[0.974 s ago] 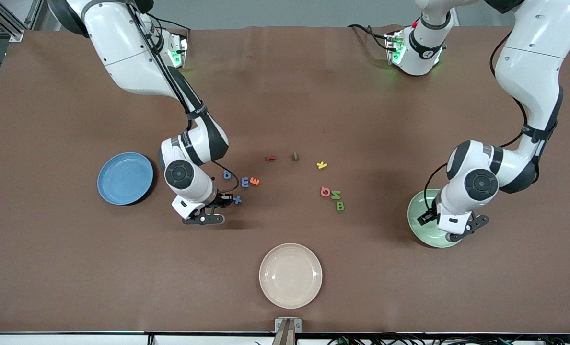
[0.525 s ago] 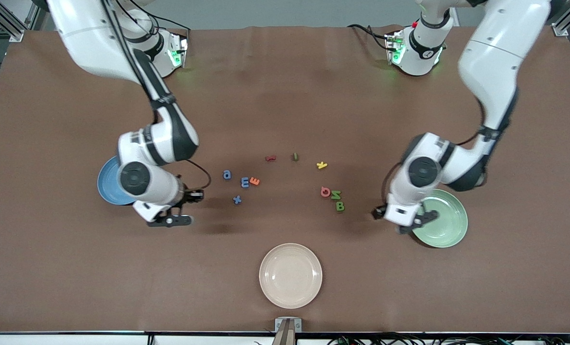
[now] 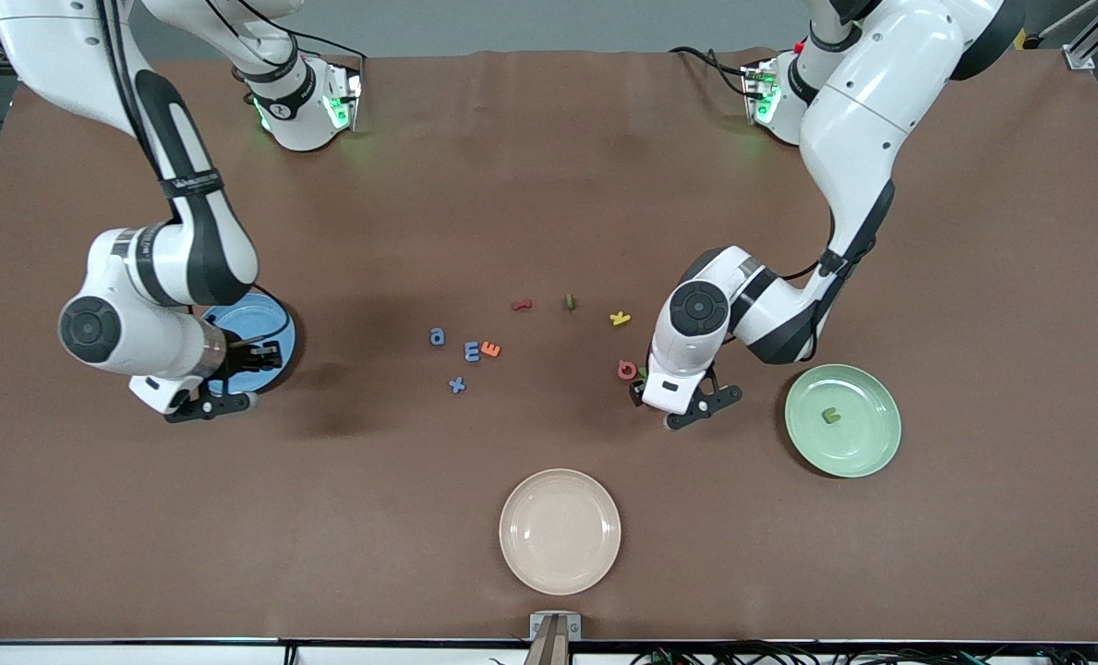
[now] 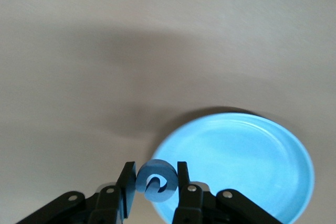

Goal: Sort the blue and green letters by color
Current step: 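Place the blue c on the blue plate while the left gripper grasps green B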

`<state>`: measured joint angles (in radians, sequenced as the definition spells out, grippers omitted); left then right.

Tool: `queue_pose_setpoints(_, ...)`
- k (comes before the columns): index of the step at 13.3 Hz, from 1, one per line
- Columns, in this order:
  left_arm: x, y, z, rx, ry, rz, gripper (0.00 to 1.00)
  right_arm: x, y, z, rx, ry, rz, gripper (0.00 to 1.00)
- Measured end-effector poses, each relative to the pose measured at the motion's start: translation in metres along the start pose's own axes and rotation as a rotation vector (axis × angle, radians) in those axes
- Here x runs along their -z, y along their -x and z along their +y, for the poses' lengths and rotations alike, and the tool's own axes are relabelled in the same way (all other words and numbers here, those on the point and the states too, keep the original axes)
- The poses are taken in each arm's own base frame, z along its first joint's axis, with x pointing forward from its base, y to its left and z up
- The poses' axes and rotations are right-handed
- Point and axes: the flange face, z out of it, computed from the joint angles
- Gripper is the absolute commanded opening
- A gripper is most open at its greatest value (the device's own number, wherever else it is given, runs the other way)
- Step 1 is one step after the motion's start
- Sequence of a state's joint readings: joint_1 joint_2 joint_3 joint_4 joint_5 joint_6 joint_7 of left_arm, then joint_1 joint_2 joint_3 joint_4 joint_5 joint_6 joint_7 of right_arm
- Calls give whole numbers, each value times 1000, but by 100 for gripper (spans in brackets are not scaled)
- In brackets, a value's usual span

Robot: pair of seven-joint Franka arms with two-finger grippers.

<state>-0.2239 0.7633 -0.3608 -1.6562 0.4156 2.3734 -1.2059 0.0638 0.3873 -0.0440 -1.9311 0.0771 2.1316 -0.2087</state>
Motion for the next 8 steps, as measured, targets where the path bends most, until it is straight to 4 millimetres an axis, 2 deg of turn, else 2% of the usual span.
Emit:
queue_pose_setpoints(3, -14, 6, 2, 6, -5, -17, 63, -15, 16, 46, 29, -12, 5, 15)
queue_pose_setpoints(4, -14, 5, 2, 7, -3, -17, 55, -20, 21, 56, 33, -13, 10, 16)
queue_pose_setpoints(5, -13, 5, 3, 7, -3, -16, 39, -26, 26, 63, 33, -14, 12, 16)
queue_pose_setpoints(6, -13, 5, 3, 8, -2, -16, 15, -33, 31, 69, 32, -13, 14, 16)
queue_pose_setpoints(7, -12, 4, 3, 9, -1, -14, 0, -41, 36, 73, 27, -12, 13, 17)
queue_pose_setpoints(8, -10, 2, 3, 11, 2, -11, 0, -49, 42, 77, 22, -11, 10, 17)
